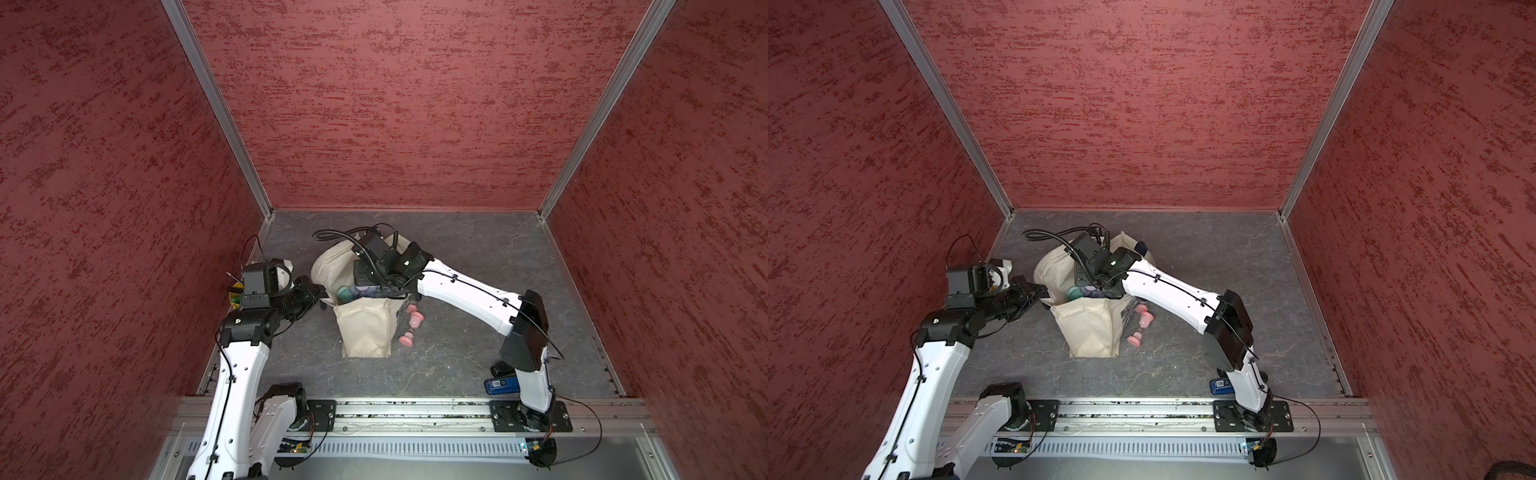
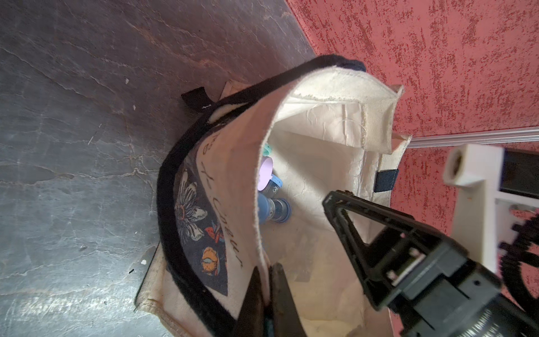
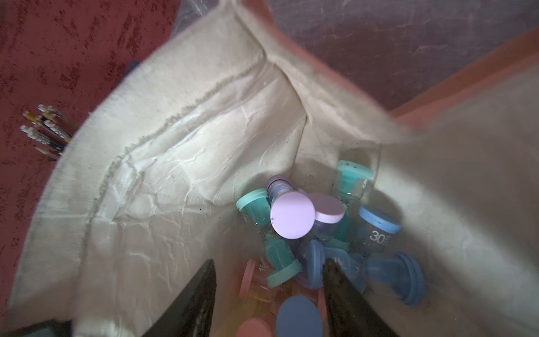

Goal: Put the hourglass into the canvas bag
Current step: Place the hourglass in the canvas bag, then move the hourglass to the center of the board.

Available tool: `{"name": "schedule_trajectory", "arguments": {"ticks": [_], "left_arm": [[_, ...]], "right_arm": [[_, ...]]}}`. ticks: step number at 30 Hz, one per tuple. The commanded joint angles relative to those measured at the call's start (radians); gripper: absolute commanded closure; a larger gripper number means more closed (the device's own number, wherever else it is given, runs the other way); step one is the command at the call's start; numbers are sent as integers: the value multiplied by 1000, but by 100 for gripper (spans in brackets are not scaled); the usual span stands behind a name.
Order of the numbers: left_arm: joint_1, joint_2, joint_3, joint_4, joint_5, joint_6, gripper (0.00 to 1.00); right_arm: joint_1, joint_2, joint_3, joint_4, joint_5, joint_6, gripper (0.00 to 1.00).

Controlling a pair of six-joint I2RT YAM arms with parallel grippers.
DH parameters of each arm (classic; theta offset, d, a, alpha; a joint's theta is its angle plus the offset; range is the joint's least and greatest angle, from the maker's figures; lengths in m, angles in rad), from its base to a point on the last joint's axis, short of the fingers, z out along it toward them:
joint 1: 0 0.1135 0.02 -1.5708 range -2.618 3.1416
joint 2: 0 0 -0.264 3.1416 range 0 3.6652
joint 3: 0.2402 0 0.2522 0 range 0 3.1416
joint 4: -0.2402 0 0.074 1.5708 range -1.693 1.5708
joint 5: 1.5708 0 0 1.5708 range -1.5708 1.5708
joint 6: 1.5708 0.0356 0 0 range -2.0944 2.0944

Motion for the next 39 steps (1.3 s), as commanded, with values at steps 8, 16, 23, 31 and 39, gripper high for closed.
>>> {"name": "schedule_trajectory", "arguments": {"ticks": [8,16,23,31,39], "left_arm": [[6,-23,6,17,7,9,100],[8,-29,3,13,4,8,100],[9,-29,3,14,3,8,100],[9,-33,3,4,-1,12,100],[11,-35,3,5,-3,12,100]], "right_arm": [[-38,-288,-93,-66,254,45,45],[-272,-615,-599,116,105,172,47],[-413,-644,-885,279,-90,196,53],[-457,-558,-974,418,-199,195,57],[-457,-409,-980,518,-271,195,57]]}}
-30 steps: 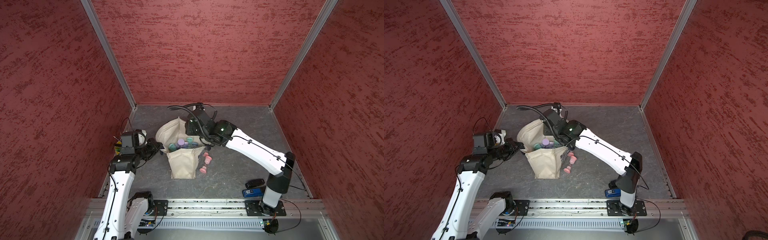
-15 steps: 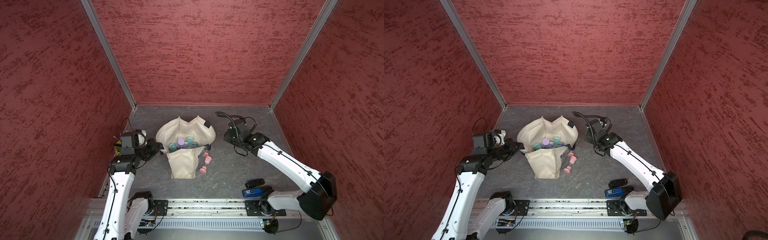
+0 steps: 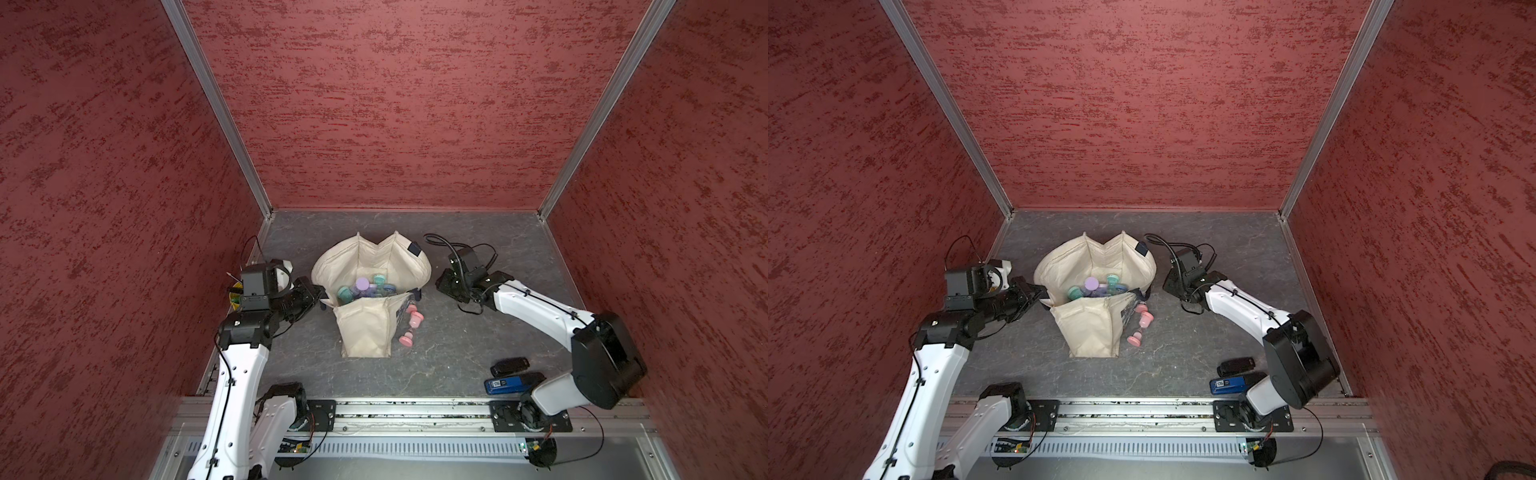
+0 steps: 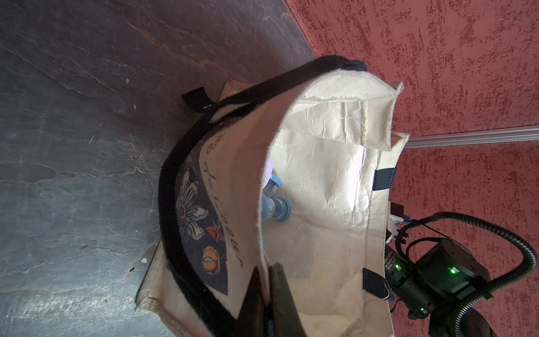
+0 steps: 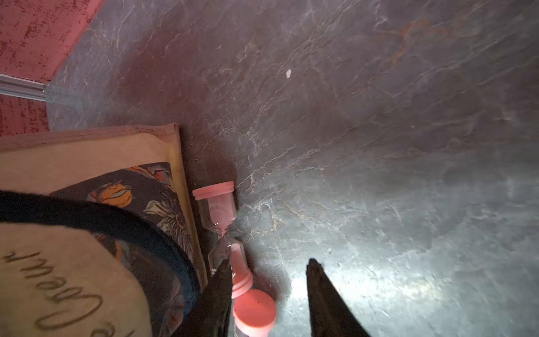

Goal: Put the hourglass into the canvas bag
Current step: Move the hourglass to the center of the board.

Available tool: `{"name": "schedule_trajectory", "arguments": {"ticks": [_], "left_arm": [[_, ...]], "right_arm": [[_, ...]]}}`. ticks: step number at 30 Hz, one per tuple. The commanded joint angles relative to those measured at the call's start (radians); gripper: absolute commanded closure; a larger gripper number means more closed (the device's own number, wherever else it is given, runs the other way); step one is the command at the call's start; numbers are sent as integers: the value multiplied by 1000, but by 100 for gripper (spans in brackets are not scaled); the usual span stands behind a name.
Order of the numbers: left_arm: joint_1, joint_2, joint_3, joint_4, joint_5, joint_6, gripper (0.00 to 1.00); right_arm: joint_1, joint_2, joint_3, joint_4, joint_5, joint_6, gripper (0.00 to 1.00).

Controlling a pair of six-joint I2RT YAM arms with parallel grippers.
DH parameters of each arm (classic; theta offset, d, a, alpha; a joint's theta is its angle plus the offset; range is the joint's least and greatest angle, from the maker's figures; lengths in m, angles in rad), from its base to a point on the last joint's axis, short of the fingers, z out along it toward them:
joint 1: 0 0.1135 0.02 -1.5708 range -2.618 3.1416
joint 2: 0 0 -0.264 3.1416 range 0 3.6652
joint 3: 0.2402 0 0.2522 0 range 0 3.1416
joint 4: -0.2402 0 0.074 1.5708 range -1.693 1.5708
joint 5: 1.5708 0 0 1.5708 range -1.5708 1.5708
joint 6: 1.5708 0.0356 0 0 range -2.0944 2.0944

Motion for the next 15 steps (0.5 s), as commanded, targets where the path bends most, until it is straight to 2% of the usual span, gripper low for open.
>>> {"name": "schedule_trajectory", "arguments": {"ticks": [1,9,15], "left_arm": [[11,-21,3,11,-2,14,100],[11,-27,0,10,-5,16,100],[10,-30,-3,8,-6,18,100]], "right_arm": [[-5,44,-4,87,-55,10,57],[-4,161,19,173,-142,2,56],[15,211,53,191,-156,-2,49]]}}
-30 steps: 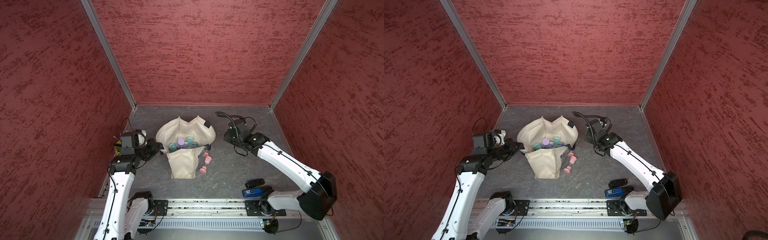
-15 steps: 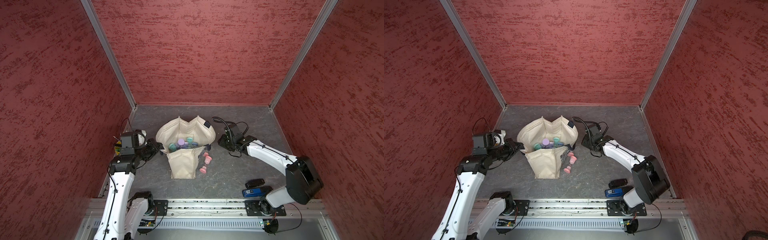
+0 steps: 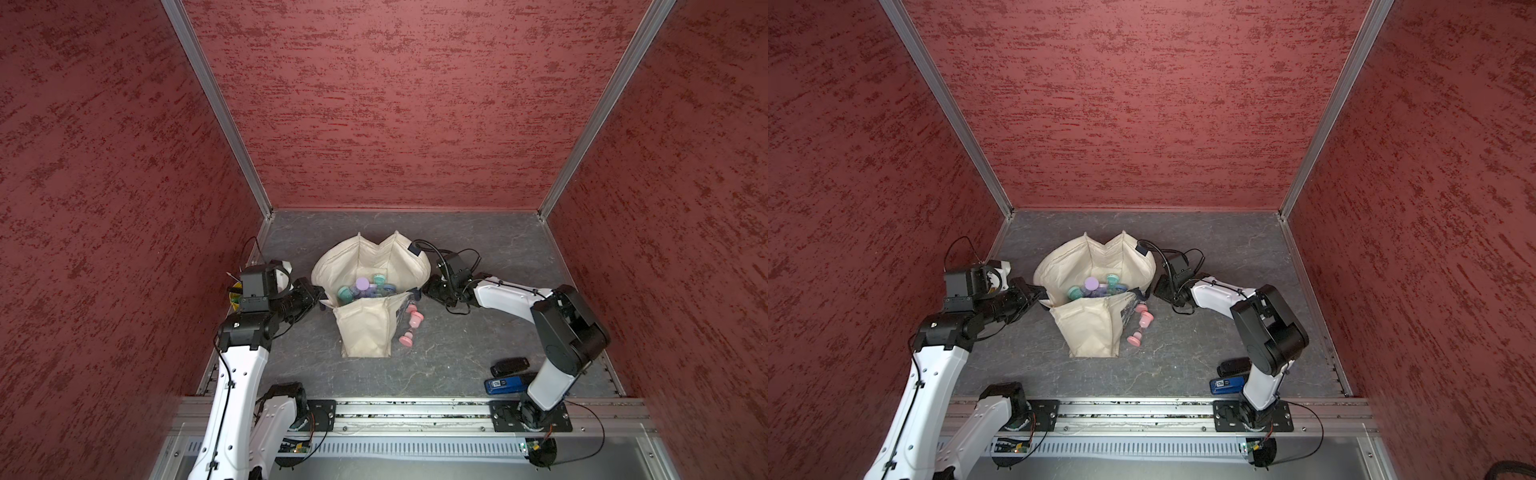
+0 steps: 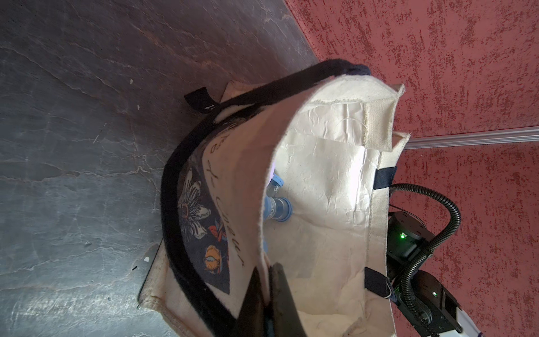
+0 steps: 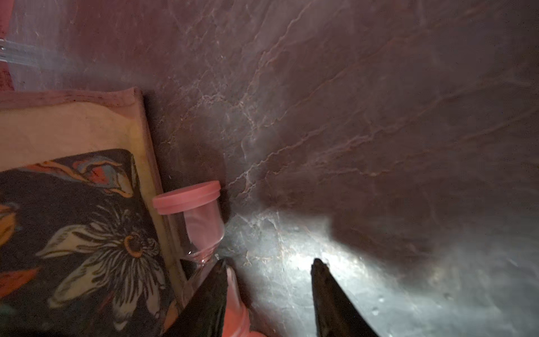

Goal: Put the hourglass into the canvas bag
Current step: Move the hourglass to the center of the board.

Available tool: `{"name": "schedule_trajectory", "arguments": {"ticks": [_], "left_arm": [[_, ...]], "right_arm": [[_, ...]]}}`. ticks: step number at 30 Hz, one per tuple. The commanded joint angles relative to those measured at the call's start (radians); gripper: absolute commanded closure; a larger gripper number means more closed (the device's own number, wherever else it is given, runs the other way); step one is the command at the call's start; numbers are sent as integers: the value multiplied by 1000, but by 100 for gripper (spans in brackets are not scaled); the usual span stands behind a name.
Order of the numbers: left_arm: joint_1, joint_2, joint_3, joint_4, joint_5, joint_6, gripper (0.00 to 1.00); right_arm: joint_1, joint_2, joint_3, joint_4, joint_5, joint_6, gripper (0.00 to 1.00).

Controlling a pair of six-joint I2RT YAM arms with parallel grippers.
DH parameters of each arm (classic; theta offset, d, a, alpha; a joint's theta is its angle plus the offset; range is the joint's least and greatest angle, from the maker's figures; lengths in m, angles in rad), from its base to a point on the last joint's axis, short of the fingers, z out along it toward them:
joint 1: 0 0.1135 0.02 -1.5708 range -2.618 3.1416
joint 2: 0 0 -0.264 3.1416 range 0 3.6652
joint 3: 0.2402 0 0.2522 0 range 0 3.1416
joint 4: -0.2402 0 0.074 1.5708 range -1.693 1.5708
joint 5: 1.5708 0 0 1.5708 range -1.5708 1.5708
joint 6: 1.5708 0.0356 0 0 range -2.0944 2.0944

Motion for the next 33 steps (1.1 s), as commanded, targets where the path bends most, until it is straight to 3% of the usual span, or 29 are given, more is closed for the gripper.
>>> {"name": "schedule_trajectory", "arguments": {"ticks": [1,24,33], "left_arm": [[10,-18,-1,17,3,16,100],[12,-22,-5,20,8,14,100],[12,-24,-8,21,8,10,100]], "right_arm": [[13,11,49,45,-24,-4,48],[73,154,234,-126,53,-43,31],[96,238,339,-261,139,-46,33]]}}
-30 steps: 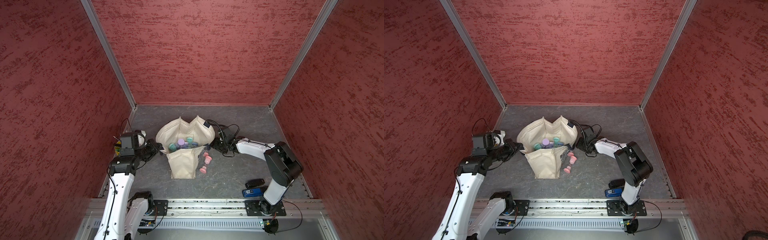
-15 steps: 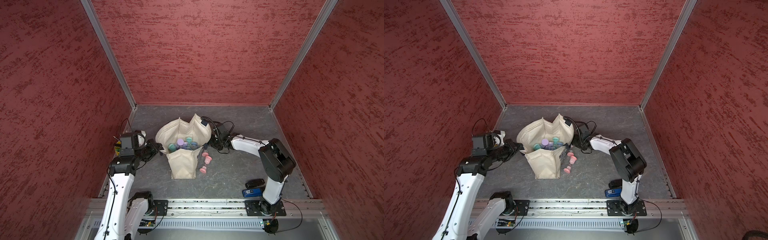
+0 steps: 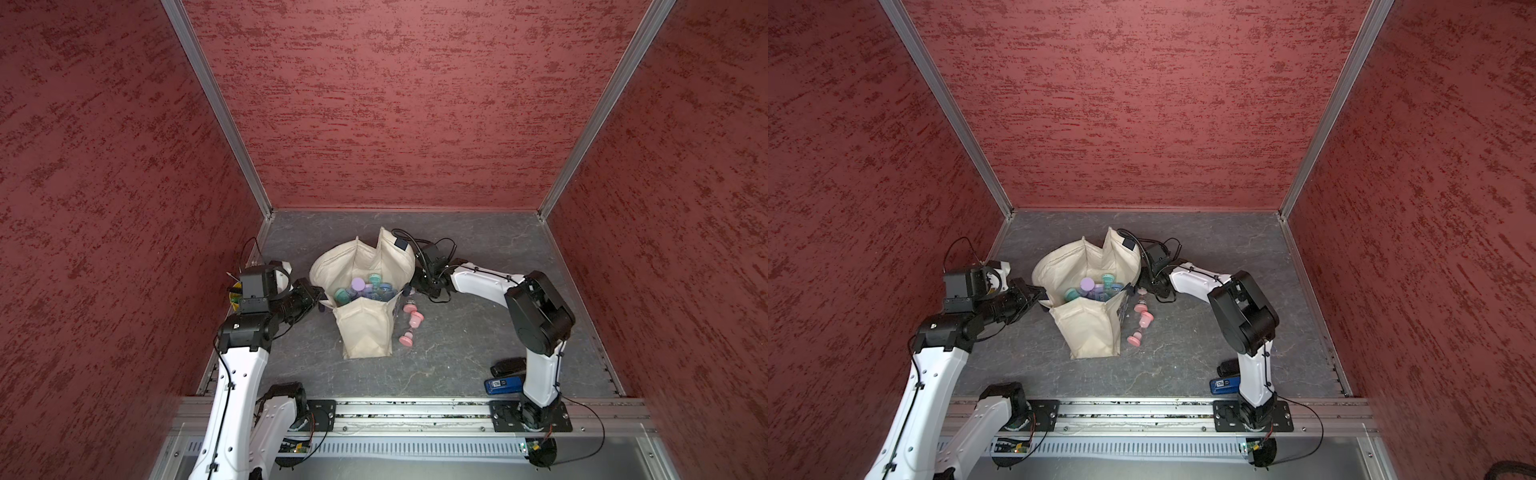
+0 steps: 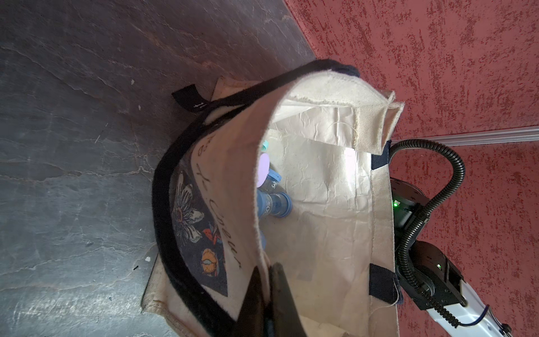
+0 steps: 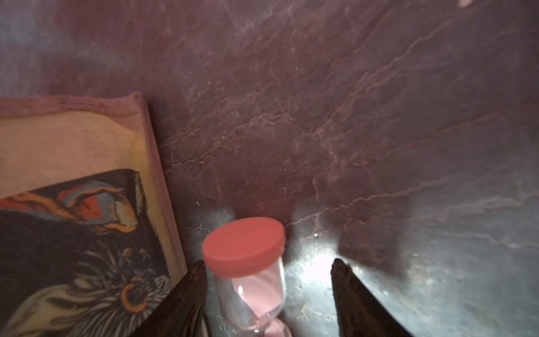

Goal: Put the hourglass into the canvas bag
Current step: Move the hourglass to the center of the board.

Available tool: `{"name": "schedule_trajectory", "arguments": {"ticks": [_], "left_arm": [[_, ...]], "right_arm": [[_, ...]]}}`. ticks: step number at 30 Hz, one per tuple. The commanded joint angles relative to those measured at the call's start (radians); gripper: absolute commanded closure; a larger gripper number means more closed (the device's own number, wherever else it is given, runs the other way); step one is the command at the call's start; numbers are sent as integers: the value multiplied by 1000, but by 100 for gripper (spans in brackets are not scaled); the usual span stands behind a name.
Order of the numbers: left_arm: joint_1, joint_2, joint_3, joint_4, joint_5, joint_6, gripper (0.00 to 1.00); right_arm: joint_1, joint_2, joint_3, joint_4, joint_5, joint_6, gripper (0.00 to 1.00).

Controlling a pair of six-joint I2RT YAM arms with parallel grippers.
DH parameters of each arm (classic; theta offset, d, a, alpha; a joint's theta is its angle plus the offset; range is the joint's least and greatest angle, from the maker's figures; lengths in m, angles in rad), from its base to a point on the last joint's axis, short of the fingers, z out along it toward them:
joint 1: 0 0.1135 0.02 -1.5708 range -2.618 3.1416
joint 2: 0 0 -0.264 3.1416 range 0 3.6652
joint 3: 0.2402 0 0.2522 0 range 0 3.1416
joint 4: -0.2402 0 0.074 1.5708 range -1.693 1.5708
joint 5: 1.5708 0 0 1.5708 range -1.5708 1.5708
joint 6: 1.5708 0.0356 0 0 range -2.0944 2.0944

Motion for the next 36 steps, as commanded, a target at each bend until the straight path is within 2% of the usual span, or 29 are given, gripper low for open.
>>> {"name": "schedule_trajectory", "arguments": {"ticks": [1,5,10,16,19,29,36], "left_arm": [[11,-16,-6,24,9,8,100],[11,-15,-5,24,12,9,100],[11,-10,-4,24,13,10,100],[11,-9,1,23,14,10,100],[11,-5,-3,22,12,10,100],[11,-10,-7,20,17,5,100],[10,-10,-11,23,18,6,100]], "right_arm": [[19,34,29,-82,60,-7,34],[25,59,38,-98,69,-13,36],[27,50,15,-129,122,-8,46],[21,27,-26,-134,162,-8,66],[12,0,-58,-120,174,-2,72],[-72,-136,-180,-142,236,-17,77],[-78,-192,-256,-177,302,-35,77]]}}
